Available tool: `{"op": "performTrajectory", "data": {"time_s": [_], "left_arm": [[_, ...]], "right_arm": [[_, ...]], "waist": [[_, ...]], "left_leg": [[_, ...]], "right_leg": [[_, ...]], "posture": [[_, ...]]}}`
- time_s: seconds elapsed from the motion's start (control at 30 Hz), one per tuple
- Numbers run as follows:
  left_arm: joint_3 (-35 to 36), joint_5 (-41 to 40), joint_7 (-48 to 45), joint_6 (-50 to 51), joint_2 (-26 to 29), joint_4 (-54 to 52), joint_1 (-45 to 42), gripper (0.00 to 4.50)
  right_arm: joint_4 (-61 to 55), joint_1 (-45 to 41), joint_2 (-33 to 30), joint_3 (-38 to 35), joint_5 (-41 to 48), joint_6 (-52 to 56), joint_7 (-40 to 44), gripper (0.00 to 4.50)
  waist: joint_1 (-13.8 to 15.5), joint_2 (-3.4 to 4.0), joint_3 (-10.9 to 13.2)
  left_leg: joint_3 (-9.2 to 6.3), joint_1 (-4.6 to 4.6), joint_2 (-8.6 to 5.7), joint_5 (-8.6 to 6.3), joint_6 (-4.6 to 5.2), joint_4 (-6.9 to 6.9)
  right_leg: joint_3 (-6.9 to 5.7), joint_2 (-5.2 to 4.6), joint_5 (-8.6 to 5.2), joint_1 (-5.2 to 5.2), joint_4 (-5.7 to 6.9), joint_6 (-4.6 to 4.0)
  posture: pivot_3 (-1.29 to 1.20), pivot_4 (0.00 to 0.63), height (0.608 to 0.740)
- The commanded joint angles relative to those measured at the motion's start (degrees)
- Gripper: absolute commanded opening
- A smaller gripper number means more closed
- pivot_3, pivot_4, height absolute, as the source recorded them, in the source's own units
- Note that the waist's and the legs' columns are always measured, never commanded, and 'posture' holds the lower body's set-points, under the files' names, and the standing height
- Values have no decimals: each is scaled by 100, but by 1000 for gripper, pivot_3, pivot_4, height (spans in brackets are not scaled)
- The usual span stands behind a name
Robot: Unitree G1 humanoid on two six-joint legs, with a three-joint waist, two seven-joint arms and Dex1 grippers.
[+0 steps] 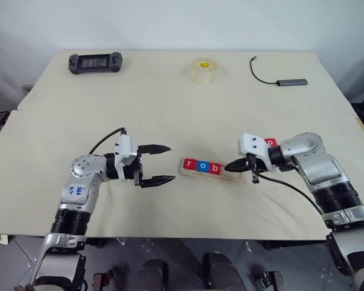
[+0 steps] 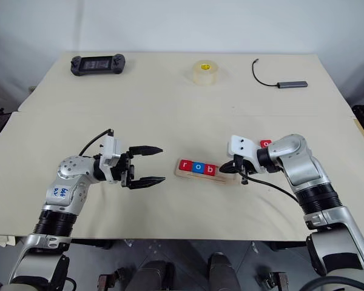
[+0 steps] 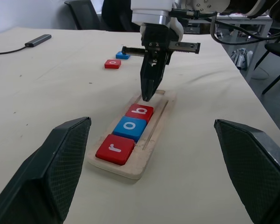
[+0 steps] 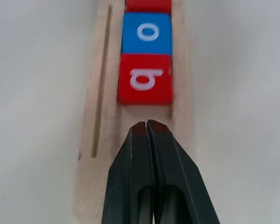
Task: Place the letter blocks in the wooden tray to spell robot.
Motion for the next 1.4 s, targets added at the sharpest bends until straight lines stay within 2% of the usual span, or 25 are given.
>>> {"op": "performTrajectory", "data": {"time_s": [0.03,0.43,0.6,0.73,0.97,1.1,1.4], "left_arm": [[24,-86,-9,-11,1,-147,-86,4500],[2,-99,7,40,-22,-205,-42,4500],[-5,-104,12,63,-26,-224,-28,4500],[-5,-97,-26,44,-18,-151,-56,4500],[-30,-82,-66,18,-51,-54,-136,4500],[-31,-73,-109,8,-49,-12,-179,4500],[-23,-74,-115,12,-33,-15,-202,4500]], "right_arm": [[-194,-3,130,-47,63,40,-152,41],[-312,-26,434,-55,112,169,-411,41],[-794,297,92,-388,374,222,-321,41],[-1525,871,-315,-811,931,457,-63,41],[-2316,1717,-610,-800,1161,896,-158,41],[-2165,1761,-448,-771,1078,905,-480,41],[-1416,1645,-383,-648,884,410,-624,41]], "waist": [[-16,0,0],[-5,0,0],[7,0,0],[31,0,0],[-3,0,0],[4,0,0],[19,-1,0]], "left_leg": [[1,0,1,0,0,0],[2,-1,0,1,-2,-3],[0,-2,0,1,-2,-5],[-1,-6,-4,1,0,-5],[3,-4,4,1,0,-8],[6,-3,4,1,-1,-8],[4,-4,-3,2,1,-8]], "right_leg": [[1,0,0,-1,0,0],[1,0,0,-6,3,-1],[0,1,0,-6,3,-1],[-2,0,0,-6,0,0],[3,0,0,-5,-3,0],[6,1,0,-7,0,0],[4,2,0,-6,-1,0]], "posture": [[0,150,740],[0,150,740],[0,150,740],[0,150,740],[0,150,740],[0,150,740],[0,150,740]]}}
